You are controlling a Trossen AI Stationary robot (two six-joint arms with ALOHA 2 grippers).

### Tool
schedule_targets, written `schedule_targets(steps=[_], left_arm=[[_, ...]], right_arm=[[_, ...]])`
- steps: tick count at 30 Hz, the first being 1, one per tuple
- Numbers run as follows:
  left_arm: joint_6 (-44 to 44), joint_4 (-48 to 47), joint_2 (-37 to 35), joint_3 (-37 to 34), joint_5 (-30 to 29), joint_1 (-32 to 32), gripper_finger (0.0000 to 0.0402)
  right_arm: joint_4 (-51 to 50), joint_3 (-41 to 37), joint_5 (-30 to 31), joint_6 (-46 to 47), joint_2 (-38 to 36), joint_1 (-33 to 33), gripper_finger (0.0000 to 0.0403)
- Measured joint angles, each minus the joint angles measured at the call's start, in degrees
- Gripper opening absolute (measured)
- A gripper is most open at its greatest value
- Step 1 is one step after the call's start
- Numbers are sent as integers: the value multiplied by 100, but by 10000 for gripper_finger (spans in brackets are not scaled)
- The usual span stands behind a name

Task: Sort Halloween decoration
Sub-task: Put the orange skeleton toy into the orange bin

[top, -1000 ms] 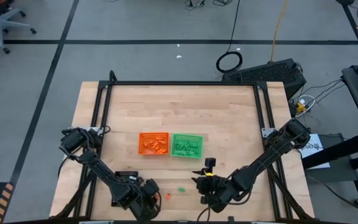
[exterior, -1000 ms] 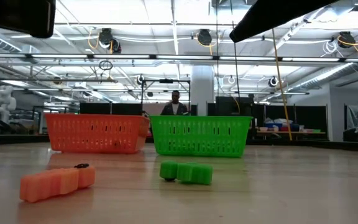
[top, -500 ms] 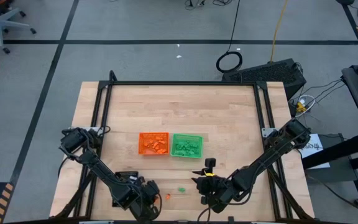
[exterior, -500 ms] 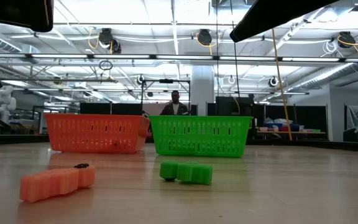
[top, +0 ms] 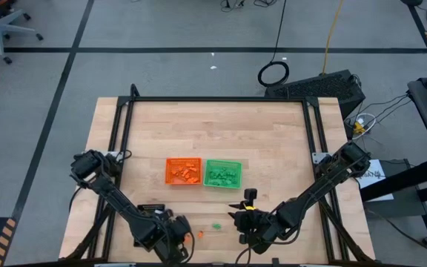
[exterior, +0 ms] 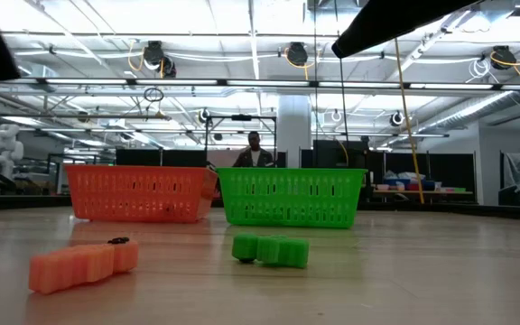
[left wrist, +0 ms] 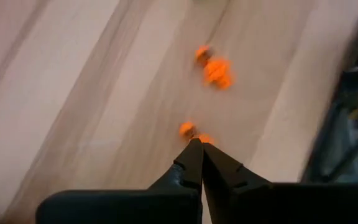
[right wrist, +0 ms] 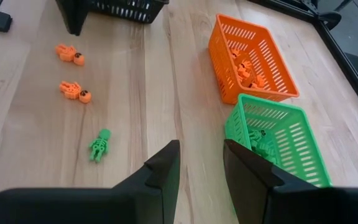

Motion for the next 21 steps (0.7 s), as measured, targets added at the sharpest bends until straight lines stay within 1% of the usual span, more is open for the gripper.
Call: schedule_targets(steps=[3,6,9,12,16,21], left_arm=[[248,223,0,57,-389,-14,14],[460,218,2,53,-696,-59,21],[458,243,2,53,-755,-95,36],[443,239,2,50,-757,-144,62],[154,250,19,50,-757,-139,104],[125,306,165,50,-759,-166,154]], right_arm=[[6,0,0,11,0,0,107],[47,0,-2,15,0,0,107],[108,0,-22,13,0,0,107],[118,0,-24,3,0,21,107],[119,0,-20,-22,0,42,107],[118,0,-20,-38,0,42,107]])
